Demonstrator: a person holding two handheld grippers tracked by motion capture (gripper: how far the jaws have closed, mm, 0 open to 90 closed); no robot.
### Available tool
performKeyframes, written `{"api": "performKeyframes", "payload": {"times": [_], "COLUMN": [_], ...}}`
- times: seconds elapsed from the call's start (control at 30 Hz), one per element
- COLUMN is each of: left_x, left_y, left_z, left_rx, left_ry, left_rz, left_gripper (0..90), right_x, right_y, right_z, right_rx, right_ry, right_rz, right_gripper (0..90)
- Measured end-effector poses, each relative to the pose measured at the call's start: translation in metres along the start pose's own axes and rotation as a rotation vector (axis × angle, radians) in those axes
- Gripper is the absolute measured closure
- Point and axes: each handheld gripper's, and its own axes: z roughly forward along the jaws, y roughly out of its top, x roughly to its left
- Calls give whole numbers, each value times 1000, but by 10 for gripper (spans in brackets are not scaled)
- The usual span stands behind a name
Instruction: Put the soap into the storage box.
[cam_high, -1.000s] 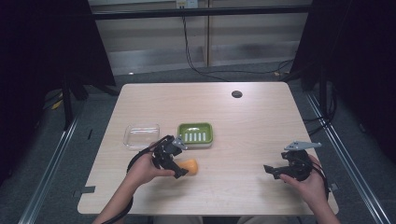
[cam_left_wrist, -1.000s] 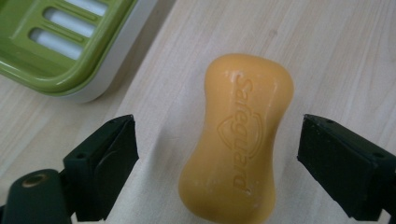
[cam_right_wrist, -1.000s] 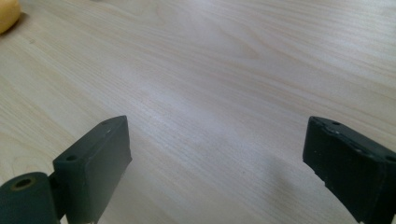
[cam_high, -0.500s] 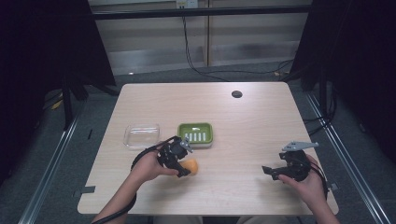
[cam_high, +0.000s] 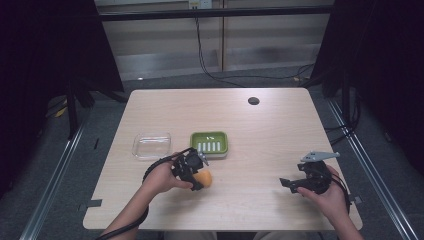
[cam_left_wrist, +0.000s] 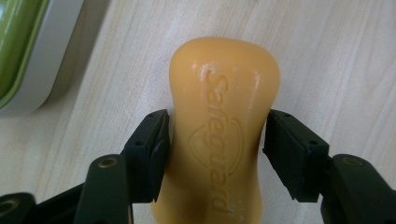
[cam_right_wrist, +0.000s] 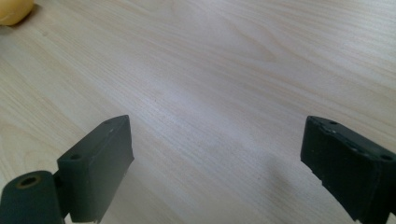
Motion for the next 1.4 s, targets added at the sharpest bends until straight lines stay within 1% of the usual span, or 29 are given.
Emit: {"api": "performKeyframes", "payload": {"times": [0.03, 0.07, 0.13, 0.23, 0.27, 0.3, 0.33, 0.4, 0.43, 0.47, 0.53, 0.57, 0.6, 0.67, 0.77, 0.83, 0.93, 0.97, 1.0, 1.07, 1.1, 1.13, 1.2, 1.23, 1.27, 1.3, 1.33, 1.37, 1.4], "left_x": [0, 1, 1, 0, 0, 0, 0, 0, 0, -1, -2, -1, -1, -1, -2, 0, 0, 0, 0, 0, 0, 1, 2, 3, 3, 5, 5, 5, 5], "left_y": [1, 1, 2, 3, 4, 4, 6, 6, 8, 8, 8, 9, 9, 10, 10, 10, 10, 10, 11, 12, 12, 13, 14, 14, 15, 16, 16, 17, 18], "left_z": [2, 1, 1, 2, 3, 3, 3, 3, 3, 3, 4, 3, 4, 3, 3, 2, 1, 0, 0, -3, -4, -6, -9, -9, -11, -13, -13, -14, -14], "left_rx": [4, 21, 21, 21, 32, 32, 45, 42, 63, 56, 52, 64, 62, 69, 74, 82, 75, 79, 75, 74, 74, 86, 88, 79, 76, 89, 80, 80, 82], "left_ry": [5, 4, 7, 8, 5, 5, 4, 5, -1, 9, 10, 12, 16, 12, 17, 15, 19, 18, 16, 13, 4, 3, 0, -1, 2, -6, 3, 5, -4], "left_rz": [1, 10, 12, 1, 6, 6, 15, 7, 19, 15, 10, 27, 32, 35, 34, 17, 19, 21, 14, 18, 5, 13, 14, 0, -2, 1, -7, -4, -7], "left_gripper": [412, 415, 436, 456, 464, 471, 477, 490, 493, 495, 497, 498, 499, 499, 499, 500, 500, 500, 500, 500, 500, 500, 500, 500, 501, 500, 500, 500, 500], "right_x": [0, 0, 0, 0, 0, 0, 1, 1, 1, 1, 1, 1, 2, 2, 2, 2, 1, 1, 1, 2, 2, 2, 3, 3, 3, 3, 3, 3, 3], "right_y": [0, 0, 0, 0, 0, 0, 0, 0, 1, 1, 1, 1, 1, 1, 1, 1, 1, 1, 1, 1, 1, 2, 2, 2, 2, 2, 2, 2, 2], "right_z": [0, 0, 0, 0, 0, 0, 0, 1, 0, 0, 0, 1, 0, 0, 0, 0, -1, -1, -1, 0, 0, 0, 0, 0, 1, 0, 1, 1, 1], "right_rx": [-3, -5, -5, 5, 8, 7, 7, 8, 11, 11, 9, 3, 8, 7, 3, 4, -4, -3, -3, -1, -1, -2, 0, 3, 0, 5, 3, 4, 2], "right_ry": [0, 0, -1, 3, 3, 2, 4, 2, 2, 2, 4, 3, 1, 4, 6, 3, 5, 7, 7, 9, 9, 12, 13, 12, 13, 13, 15, 15, 16], "right_rz": [-1, -4, -6, -6, -3, -2, 0, -2, 0, -2, -2, -11, -2, -7, -9, -5, -9, -7, -7, -5, -5, -9, -8, -11, -18, -13, -14, -11, -13], "right_gripper": [88, 89, 89, 90, 89, 90, 90, 90, 90, 90, 89, 90, 89, 89, 89, 90, 89, 90, 90, 89, 89, 89, 89, 89, 89, 89, 89, 89, 89]}}
